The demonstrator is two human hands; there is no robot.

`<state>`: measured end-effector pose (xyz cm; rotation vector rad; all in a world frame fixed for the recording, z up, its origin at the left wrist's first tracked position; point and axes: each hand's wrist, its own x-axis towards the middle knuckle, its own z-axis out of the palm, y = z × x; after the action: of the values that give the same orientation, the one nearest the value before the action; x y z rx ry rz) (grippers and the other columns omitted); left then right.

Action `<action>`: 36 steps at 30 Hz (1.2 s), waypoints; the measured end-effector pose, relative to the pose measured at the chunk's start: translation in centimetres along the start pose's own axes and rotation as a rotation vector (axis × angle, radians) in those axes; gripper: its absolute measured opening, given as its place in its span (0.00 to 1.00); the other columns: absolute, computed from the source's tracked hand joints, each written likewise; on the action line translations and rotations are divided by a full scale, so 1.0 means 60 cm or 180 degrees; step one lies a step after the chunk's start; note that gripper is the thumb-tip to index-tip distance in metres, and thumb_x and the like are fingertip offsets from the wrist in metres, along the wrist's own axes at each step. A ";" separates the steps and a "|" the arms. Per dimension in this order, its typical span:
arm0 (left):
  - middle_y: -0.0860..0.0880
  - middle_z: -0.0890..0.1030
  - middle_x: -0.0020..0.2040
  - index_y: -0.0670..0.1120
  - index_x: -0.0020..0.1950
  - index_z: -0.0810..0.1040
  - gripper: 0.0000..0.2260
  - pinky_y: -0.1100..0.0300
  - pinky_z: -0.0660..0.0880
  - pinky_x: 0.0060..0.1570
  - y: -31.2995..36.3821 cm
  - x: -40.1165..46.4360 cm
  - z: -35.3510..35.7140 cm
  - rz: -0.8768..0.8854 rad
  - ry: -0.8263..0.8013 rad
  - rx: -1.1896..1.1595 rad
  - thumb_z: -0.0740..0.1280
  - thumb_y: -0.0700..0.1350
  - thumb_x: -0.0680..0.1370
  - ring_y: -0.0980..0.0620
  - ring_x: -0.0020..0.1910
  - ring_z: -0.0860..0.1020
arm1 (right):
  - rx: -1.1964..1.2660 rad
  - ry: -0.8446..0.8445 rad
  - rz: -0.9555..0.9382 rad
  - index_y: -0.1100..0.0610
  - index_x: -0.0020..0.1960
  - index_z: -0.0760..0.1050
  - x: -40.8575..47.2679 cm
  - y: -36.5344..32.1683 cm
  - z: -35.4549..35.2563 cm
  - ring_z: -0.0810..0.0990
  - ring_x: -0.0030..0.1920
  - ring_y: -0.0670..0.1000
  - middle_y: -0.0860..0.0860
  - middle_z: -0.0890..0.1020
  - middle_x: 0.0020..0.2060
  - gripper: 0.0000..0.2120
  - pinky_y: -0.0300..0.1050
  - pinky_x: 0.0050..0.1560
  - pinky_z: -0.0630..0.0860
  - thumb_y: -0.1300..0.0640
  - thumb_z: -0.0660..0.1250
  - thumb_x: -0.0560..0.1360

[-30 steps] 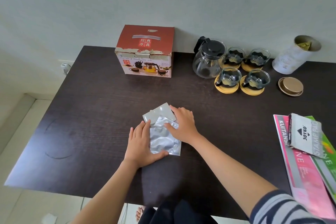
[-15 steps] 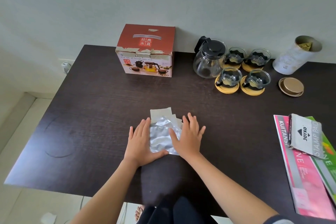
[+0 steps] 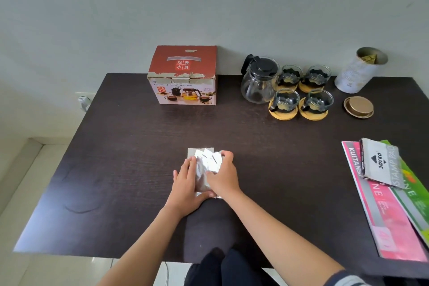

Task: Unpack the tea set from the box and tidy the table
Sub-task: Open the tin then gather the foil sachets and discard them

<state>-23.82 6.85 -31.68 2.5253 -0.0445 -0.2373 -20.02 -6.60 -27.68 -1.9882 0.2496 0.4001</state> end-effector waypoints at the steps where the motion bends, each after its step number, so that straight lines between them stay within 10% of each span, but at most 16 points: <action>1: 0.47 0.50 0.78 0.43 0.77 0.44 0.59 0.37 0.45 0.71 -0.002 -0.001 0.000 0.0030 -0.0027 -0.0020 0.57 0.79 0.59 0.49 0.77 0.45 | 0.0184 0.0084 0.0222 0.56 0.64 0.62 0.000 -0.005 0.003 0.75 0.49 0.47 0.46 0.73 0.50 0.25 0.34 0.41 0.69 0.63 0.69 0.71; 8: 0.44 0.51 0.77 0.42 0.77 0.44 0.61 0.38 0.50 0.72 -0.016 -0.027 -0.021 0.0179 -0.0291 -0.0215 0.57 0.80 0.58 0.46 0.76 0.48 | -0.0189 -0.0228 0.0695 0.55 0.38 0.74 -0.009 -0.024 0.029 0.80 0.41 0.51 0.49 0.79 0.36 0.05 0.38 0.35 0.71 0.62 0.69 0.68; 14: 0.51 0.43 0.77 0.44 0.76 0.35 0.59 0.55 0.51 0.74 -0.017 -0.047 -0.045 -0.0271 -0.0348 -0.1270 0.78 0.55 0.65 0.55 0.76 0.43 | 0.0492 0.0096 0.0749 0.57 0.45 0.80 -0.050 -0.026 0.022 0.82 0.41 0.50 0.50 0.83 0.40 0.10 0.39 0.37 0.76 0.64 0.75 0.65; 19: 0.50 0.77 0.62 0.43 0.70 0.65 0.32 0.59 0.75 0.56 0.014 -0.027 -0.049 -0.0552 -0.0329 -0.1819 0.74 0.50 0.71 0.56 0.57 0.78 | 0.1433 0.0549 0.0789 0.58 0.49 0.79 -0.090 -0.004 -0.041 0.83 0.45 0.52 0.53 0.84 0.45 0.17 0.48 0.46 0.81 0.66 0.78 0.62; 29: 0.49 0.81 0.50 0.46 0.57 0.73 0.12 0.61 0.78 0.41 0.307 -0.018 0.096 -0.0031 -0.1087 -0.1960 0.68 0.40 0.74 0.52 0.47 0.81 | 0.2534 0.2155 0.0905 0.59 0.58 0.72 -0.199 0.151 -0.262 0.82 0.47 0.53 0.55 0.81 0.50 0.26 0.48 0.46 0.80 0.61 0.77 0.64; 36: 0.46 0.81 0.50 0.45 0.56 0.74 0.13 0.52 0.77 0.51 0.563 -0.106 0.302 0.0472 -0.1607 -0.1555 0.70 0.40 0.72 0.47 0.49 0.80 | 0.3020 0.3481 0.0997 0.57 0.56 0.71 -0.335 0.345 -0.473 0.80 0.46 0.53 0.53 0.79 0.48 0.15 0.50 0.48 0.79 0.60 0.70 0.72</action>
<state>-32.62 -30.57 -26.08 1.9162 -0.3296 -0.7247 -40.97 -41.19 -25.81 -1.0270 1.1898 -0.5883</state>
